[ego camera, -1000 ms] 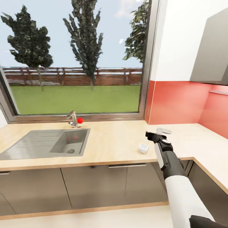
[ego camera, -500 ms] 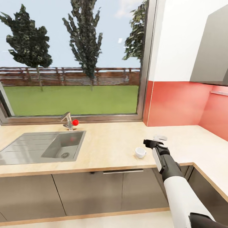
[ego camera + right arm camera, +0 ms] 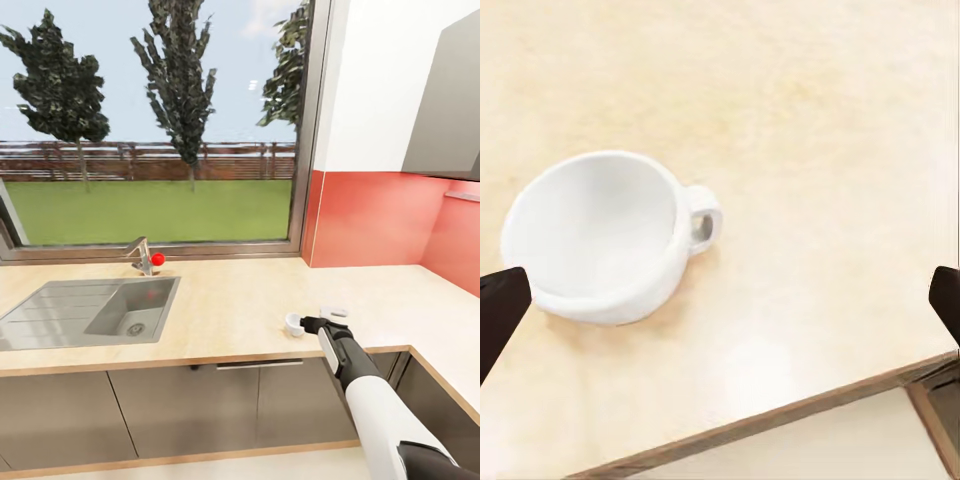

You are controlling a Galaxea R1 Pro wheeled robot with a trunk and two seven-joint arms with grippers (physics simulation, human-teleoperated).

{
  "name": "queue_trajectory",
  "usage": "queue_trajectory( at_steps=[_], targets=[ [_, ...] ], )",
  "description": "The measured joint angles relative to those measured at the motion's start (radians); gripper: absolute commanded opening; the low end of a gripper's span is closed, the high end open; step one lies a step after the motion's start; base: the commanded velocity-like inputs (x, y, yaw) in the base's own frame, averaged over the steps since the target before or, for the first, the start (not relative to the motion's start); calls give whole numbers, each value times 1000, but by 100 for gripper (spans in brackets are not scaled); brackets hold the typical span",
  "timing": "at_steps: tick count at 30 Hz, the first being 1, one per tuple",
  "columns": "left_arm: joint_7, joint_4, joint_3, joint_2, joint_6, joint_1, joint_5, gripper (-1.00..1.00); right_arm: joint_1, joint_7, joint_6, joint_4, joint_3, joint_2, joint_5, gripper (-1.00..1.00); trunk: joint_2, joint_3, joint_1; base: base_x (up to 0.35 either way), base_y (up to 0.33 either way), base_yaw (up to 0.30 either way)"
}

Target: Set up a coffee station on the kitchen countertop: keep the coffee maker on the countertop, move the bottle of coffee from the kitchen shelf to the counter next to the coffee maker, place a paper coffee filter on top of the coffee maker, put the saucer next to the coffee maker with the coffee cup on the saucer, and place the electric kettle next to the coffee maker.

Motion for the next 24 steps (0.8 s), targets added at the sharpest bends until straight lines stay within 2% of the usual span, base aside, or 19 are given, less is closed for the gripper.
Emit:
queue_trajectory(
  at_steps=[24],
  targets=[
    [0,1,0,0,0,1,0,100,0,-2,-2,22,1,-2,1,100,0,0,0,125,0,0]
  ],
)
